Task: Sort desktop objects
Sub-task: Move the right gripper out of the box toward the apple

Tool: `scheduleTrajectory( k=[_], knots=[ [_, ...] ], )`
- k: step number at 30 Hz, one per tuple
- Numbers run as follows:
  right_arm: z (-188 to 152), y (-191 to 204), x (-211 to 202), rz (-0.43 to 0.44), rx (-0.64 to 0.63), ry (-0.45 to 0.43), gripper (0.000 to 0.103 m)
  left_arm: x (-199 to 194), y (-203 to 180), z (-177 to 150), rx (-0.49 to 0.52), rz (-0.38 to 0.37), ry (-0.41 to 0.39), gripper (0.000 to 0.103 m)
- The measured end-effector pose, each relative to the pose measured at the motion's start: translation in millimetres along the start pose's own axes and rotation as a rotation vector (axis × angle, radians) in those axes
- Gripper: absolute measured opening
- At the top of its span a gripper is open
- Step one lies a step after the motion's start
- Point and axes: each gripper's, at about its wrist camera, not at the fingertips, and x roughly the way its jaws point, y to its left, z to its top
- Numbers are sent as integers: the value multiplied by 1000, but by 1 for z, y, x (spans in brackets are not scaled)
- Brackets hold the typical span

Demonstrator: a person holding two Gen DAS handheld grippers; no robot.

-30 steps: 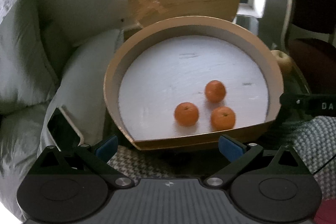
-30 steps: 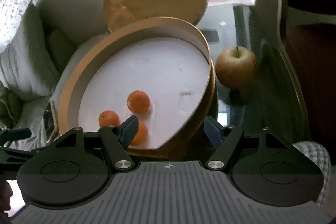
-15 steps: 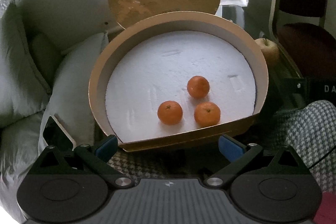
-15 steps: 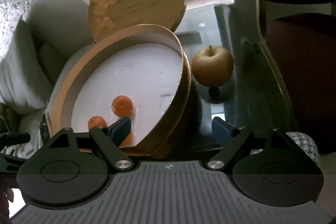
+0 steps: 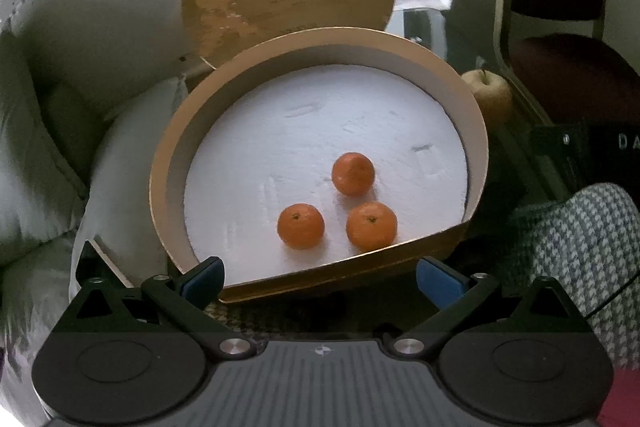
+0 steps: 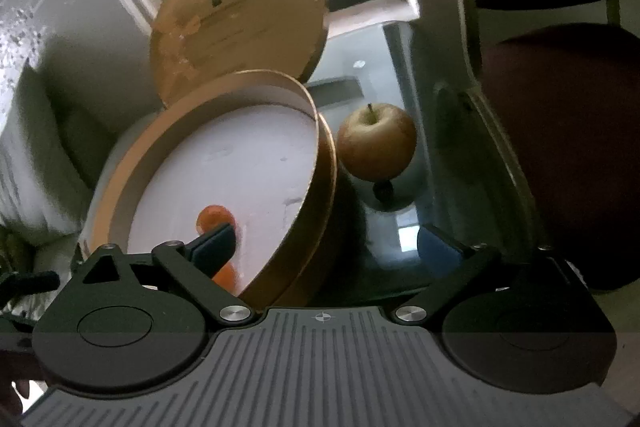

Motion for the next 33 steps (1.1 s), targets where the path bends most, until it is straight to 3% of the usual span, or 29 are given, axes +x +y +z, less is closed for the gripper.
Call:
scheduleTrajectory(
  k=[13,19,33],
  knots=[
    [2,-15,0,-19,35,1,100,5,-9,1,37,-24,12,102],
    [9,-23,9,-26,70,10,100,11,3,12,-25,-32,20,102],
    [73,-41,70,-115,204,19,99,42,24,28,-85,-46,61,102]
  ],
)
